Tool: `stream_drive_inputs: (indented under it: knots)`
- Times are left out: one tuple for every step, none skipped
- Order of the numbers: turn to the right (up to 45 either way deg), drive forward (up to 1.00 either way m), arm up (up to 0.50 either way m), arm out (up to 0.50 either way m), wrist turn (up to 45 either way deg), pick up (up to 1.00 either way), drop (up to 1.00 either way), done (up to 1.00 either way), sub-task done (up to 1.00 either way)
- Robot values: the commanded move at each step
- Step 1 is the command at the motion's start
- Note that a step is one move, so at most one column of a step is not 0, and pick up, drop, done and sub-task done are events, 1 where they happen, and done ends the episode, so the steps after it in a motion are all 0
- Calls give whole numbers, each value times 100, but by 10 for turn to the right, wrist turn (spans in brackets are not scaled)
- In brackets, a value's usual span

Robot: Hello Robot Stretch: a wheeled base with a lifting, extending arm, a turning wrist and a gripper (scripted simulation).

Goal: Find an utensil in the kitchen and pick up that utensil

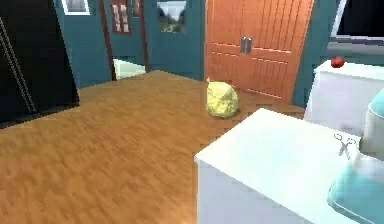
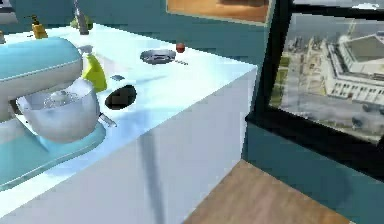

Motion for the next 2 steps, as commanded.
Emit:
stream_drive_inputs:
  knots:
    - [-300,0,0,0,0,0,0,0,0]
    - [0,0,50,0,0,0,0,0,0]
